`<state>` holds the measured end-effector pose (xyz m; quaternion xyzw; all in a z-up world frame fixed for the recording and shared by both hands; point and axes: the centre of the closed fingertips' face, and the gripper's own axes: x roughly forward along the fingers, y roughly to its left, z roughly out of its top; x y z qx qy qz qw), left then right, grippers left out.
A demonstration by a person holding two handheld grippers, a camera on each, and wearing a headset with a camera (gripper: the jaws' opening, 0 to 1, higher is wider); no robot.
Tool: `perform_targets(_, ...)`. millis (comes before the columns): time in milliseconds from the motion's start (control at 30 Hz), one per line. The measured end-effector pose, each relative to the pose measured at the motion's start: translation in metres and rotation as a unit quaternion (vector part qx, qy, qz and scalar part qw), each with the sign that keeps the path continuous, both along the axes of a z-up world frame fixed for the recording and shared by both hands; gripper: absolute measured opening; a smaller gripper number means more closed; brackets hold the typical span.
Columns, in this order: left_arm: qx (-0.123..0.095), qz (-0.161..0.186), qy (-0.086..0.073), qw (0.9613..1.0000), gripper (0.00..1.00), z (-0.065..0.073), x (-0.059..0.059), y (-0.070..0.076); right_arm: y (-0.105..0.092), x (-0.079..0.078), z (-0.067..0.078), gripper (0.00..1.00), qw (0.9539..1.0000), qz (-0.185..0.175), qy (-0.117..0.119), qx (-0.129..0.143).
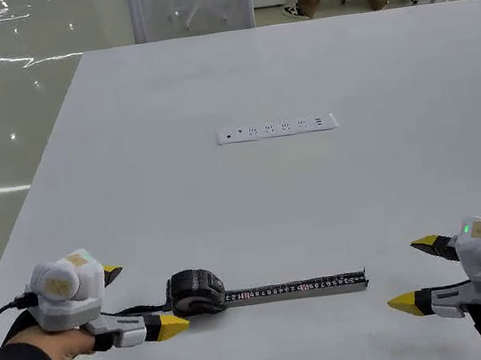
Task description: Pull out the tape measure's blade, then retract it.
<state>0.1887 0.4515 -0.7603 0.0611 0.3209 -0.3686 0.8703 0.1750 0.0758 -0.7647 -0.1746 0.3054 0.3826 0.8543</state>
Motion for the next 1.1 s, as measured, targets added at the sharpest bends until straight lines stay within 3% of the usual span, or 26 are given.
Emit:
perform_targets(100, -0.006, 0.014, -0.019, 0.9997, 1.0, 0.004, -0.015, 0.006, -0.006, -0.01, 0.005, 0.72, 0.9998, -0.016, -0.007, 0.012)
perform_targets(233, -0.015, 0.054, -0.017, 0.9983, 1.0, 0.007, -0.026, 0.029, -0.019, -0.025, 0.008, 0.77, 0.9993, -0.035, -0.012, 0.006)
perform_targets(467, -0.015, 0.075, -0.029, 0.9966, 1.0, 0.022, -0.043, 0.052, -0.036, -0.043, 0.015, 0.94, 0.9968, -0.075, -0.02, 0.019)
perform_targets(633, -0.018, 0.084, -0.041, 0.9954, 1.0, 0.026, -0.046, 0.057, -0.038, -0.056, 0.011, 1.0, 0.9971, -0.072, -0.02, 0.015)
perform_targets(800, -0.015, 0.09, -0.034, 0.9952, 1.0, 0.022, -0.046, 0.057, -0.036, -0.064, 0.01, 1.0, 0.9966, -0.077, -0.014, 0.025)
perform_targets(900, -0.009, 0.085, -0.04, 0.9956, 1.0, 0.023, -0.046, 0.054, -0.036, -0.064, 0.012, 1.0, 0.9967, -0.077, -0.016, 0.022)
perform_targets(1100, -0.012, 0.09, -0.033, 0.9953, 1.0, 0.021, -0.048, 0.055, -0.042, -0.065, 0.015, 1.0, 0.9975, -0.069, -0.017, 0.008)
